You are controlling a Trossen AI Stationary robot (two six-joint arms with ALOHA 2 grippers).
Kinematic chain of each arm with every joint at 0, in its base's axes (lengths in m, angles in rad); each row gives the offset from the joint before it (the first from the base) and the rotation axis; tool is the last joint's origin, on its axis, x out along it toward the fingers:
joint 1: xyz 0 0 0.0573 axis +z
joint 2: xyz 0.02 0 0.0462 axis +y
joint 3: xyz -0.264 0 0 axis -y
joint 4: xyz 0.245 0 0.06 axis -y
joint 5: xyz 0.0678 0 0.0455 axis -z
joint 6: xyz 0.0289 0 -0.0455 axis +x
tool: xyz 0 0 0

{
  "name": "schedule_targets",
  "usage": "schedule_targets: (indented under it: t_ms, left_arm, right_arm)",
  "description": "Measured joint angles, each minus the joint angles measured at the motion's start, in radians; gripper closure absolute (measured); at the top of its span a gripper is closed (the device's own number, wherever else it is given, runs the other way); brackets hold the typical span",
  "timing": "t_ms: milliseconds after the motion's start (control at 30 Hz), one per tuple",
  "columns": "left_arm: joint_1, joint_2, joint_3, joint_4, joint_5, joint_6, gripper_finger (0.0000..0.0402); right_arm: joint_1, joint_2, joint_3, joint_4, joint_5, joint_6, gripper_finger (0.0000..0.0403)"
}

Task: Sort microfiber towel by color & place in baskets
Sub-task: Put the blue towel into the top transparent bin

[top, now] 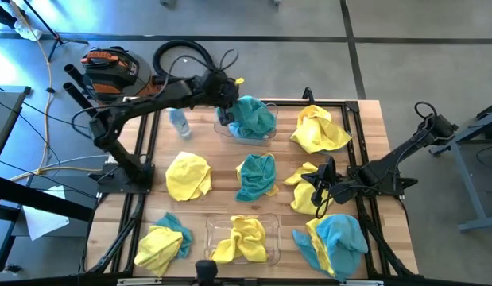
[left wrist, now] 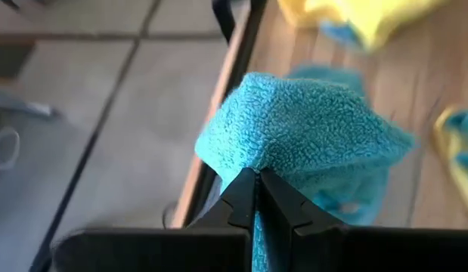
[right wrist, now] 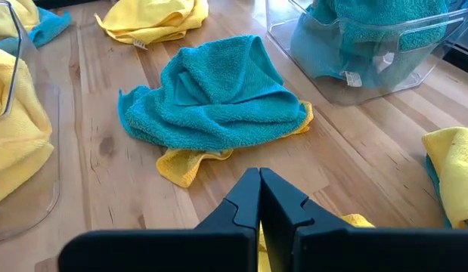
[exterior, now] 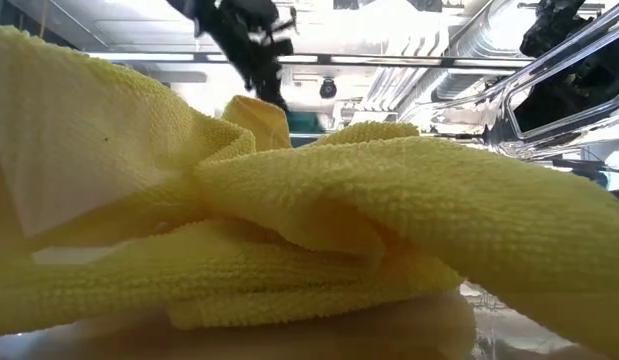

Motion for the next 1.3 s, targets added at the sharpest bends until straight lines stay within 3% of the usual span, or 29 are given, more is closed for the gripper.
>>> schedule_targets:
  t_ms: [367,767,1100,1300]
  left_arm:
    - [0.016,0.181,0.0,-0.03,-0.008,0.026,0.0401]
    - [0.016,0.332,0.0,-0.026,-0.034,-0.052,0.0401]
    - [0.011,0.342,-0.001,-0.021,-0.094,-0.058,0.04]
    - [-0.005,0.321,-0.001,-0.02,-0.137,-0.026,0.0377]
  right_arm:
    - [0.0,0.0,0.0,-0.012,0.0,0.0,0.0403]
    - [0.0,0.0,0.0,-0.018,-0.002,0.0,0.0403]
    - [0.0,0.0,0.0,-0.023,-0.002,0.0,0.0403]
    - [0.0,0.0,0.0,-0.024,-0.002,0.0,0.0403]
